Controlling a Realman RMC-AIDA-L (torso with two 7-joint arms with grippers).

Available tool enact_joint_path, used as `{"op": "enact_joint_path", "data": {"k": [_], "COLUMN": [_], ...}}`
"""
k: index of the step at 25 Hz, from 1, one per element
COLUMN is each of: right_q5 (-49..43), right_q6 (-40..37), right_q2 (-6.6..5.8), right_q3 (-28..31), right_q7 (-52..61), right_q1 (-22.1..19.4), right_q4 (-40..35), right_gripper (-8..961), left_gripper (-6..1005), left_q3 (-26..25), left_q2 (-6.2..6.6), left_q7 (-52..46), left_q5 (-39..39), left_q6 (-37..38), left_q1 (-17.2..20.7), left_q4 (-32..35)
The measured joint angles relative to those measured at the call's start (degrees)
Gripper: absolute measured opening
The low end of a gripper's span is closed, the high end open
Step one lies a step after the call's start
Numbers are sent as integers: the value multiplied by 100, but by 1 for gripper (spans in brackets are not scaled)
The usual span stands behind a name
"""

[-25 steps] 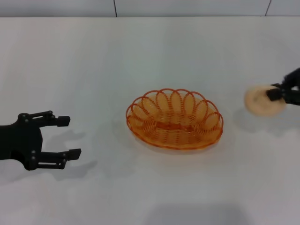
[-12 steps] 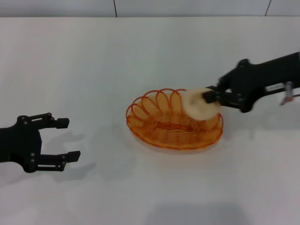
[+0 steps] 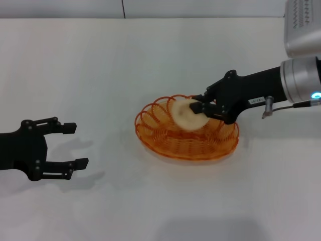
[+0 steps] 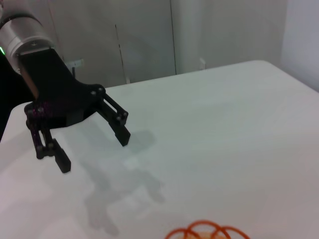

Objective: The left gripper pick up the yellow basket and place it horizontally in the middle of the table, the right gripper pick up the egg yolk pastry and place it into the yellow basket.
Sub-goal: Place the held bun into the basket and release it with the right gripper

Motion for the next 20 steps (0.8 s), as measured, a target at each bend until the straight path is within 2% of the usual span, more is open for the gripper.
{"op": "enact_joint_path", "data": {"k": [6, 11, 13, 17, 20], "right_q5": [481, 506, 504, 450, 408], "right_q6": [60, 16, -8, -498, -1071], "right_q2": [-17, -40, -61, -90, -167], "right_q3": [-72, -53, 7, 684, 1343], "right_q7": [-475, -531, -618, -1096, -1549], "right_q1": [-62, -124, -201, -368, -402], "right_q4": [228, 262, 265, 472, 833], "right_gripper": [164, 379, 423, 510, 575], "left_gripper": [868, 868, 868, 868, 868], "left_q3": [0, 1, 0, 1, 1], "left_q2": [-38, -53, -53, -33, -17], "left_q7": [45, 67, 63, 25, 16], "left_q5": [4, 7, 11, 7, 2], "left_q6": [-16, -59, -67, -81, -79], "left_q1": [-22, -43, -44, -61, -80], "left_q4": [0, 0, 0, -14, -27]}}
